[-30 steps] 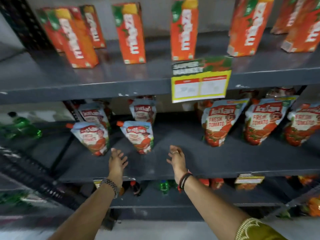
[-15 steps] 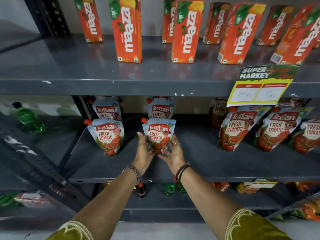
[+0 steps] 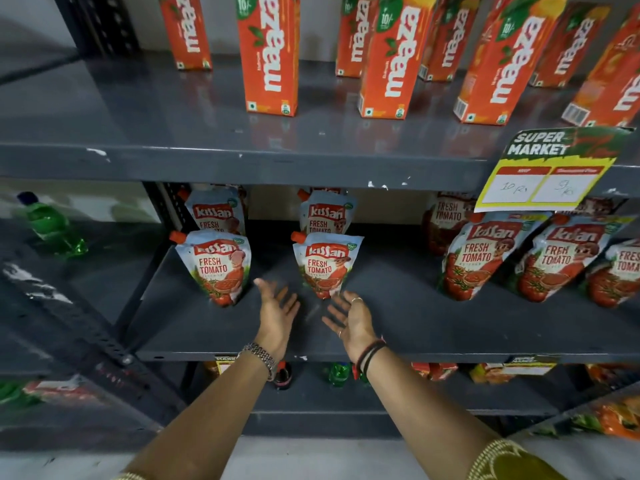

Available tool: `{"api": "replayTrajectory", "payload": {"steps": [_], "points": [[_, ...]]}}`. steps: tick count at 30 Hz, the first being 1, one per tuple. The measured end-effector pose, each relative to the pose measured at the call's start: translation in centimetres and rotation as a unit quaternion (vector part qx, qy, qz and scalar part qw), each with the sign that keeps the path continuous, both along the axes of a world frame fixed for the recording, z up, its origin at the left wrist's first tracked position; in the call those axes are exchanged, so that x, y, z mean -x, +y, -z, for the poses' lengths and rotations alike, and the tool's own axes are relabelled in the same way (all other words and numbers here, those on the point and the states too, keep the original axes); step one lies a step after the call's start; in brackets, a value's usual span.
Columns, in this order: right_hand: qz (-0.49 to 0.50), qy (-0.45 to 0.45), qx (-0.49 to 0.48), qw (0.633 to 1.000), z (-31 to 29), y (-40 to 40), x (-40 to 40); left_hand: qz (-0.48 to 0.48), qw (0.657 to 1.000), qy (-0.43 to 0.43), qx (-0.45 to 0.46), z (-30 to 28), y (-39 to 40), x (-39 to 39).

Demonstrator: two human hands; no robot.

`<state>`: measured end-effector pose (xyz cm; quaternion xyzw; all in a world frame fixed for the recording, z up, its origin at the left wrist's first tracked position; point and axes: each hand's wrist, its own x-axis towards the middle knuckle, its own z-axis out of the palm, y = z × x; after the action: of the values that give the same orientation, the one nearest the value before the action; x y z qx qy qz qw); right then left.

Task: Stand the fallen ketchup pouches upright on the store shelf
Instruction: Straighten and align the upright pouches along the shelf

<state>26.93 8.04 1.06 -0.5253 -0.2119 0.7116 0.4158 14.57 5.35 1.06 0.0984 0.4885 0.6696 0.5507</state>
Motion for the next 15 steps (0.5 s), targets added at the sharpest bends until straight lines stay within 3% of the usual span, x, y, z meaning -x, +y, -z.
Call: {"api": "replayTrajectory", "payload": {"steps": [6, 8, 15], "points": [[-0.061, -0.012, -0.022, 0.998, 0.5, -1.0, 3.9, -0.181, 0.977, 0.069, 0.087, 1.4, -3.8, 7.5], [-0.089, -0.009, -0.032, 0.995, -0.1, -1.3, 6.3, -0.201, 0.972, 0.069, 0.099, 1.2, -4.2, 10.5], [-0.149, 0.027, -0.054, 0.987, -2.1, -2.6, 14.0, -0.017, 0.993, 0.107, 0.048, -1.2, -3.5, 13.9]]}}
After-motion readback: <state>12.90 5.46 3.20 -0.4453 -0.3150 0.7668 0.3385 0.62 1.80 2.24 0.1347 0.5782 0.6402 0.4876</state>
